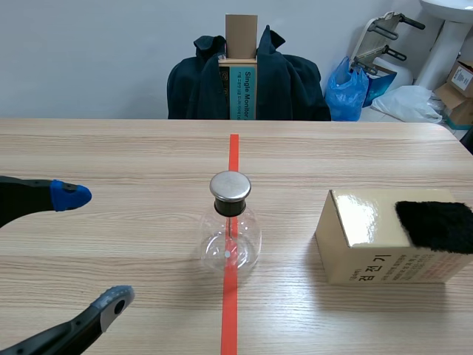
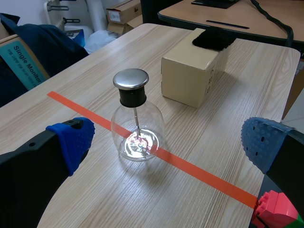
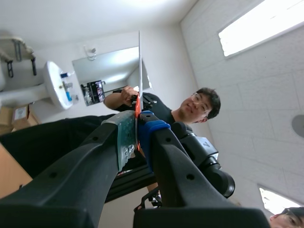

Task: Do the electroscope experiment.
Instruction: 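Rub the plate on the fur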

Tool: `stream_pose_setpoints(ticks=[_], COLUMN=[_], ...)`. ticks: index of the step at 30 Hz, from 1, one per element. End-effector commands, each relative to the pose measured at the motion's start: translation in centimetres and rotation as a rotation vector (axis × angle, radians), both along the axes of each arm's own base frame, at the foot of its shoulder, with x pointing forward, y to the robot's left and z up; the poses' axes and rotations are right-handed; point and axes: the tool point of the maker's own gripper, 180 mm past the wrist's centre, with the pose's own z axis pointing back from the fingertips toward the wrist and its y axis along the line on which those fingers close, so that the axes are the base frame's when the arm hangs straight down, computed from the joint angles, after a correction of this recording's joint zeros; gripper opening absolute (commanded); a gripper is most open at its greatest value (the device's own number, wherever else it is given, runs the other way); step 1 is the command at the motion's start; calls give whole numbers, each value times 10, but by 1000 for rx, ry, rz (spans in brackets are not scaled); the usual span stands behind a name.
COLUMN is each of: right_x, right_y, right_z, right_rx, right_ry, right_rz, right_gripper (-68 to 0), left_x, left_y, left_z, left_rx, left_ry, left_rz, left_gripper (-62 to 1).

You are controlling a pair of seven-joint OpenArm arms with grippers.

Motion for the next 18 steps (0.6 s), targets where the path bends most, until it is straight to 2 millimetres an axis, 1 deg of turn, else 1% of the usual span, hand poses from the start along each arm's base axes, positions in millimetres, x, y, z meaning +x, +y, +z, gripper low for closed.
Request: stream_pose_setpoints(ticks=[1, 4, 9, 14, 18], right_x=[0, 2, 12, 18, 19], right_y=[2, 6, 19, 39, 46], right_z=[21, 33, 42, 43, 41], right_rx=[-9, -3, 24, 17, 18], right_ry=[-73, -120, -173, -185, -181], right_rz=[11, 23, 62, 112, 139], right_gripper=[-668, -668, -668, -668, -668], left_x=[3, 3, 3, 3, 2], left_y=[1, 1, 1, 1, 1], left_z=[6, 6, 6, 6, 6], left_rx=[-25, -24, -24, -24, -22], left_ry=[-16, -16, -16, -16, -16], left_rz=[14, 14, 14, 14, 13], left_gripper=[14, 14, 14, 14, 14])
